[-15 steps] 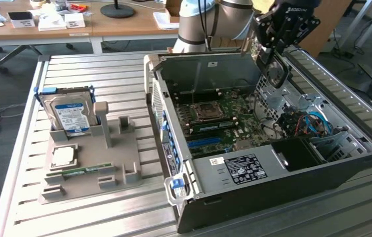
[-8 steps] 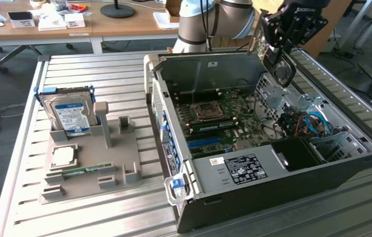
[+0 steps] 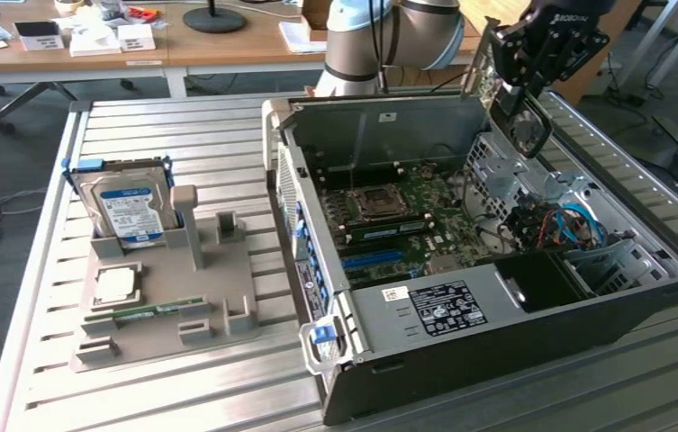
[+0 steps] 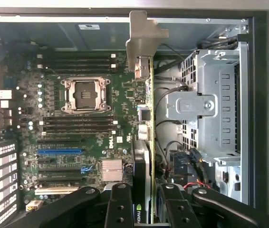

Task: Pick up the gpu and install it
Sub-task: 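Pick up the gpu and move the gpu toward the slot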

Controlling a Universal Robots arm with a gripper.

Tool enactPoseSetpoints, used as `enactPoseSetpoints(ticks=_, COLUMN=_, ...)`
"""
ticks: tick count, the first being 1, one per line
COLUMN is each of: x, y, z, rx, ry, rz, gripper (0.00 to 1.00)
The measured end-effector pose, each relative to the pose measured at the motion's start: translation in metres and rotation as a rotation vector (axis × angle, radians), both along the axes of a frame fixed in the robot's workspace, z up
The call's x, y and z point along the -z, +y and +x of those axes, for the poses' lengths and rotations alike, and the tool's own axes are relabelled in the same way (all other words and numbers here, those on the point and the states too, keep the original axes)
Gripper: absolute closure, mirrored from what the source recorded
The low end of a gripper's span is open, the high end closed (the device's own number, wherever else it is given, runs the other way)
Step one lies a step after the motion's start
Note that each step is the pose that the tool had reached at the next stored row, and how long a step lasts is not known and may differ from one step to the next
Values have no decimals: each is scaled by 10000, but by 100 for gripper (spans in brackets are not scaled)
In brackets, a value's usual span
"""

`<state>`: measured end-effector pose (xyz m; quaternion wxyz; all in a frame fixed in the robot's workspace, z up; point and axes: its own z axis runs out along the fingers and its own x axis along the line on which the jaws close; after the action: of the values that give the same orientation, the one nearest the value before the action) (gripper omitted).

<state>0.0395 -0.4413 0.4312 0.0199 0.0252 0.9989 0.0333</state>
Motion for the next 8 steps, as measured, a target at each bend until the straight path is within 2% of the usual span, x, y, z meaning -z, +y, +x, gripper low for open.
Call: enactPoseSetpoints(ticks=8, x=36, y=0, z=25, rx=0, ry=0, rz=0, gripper=73)
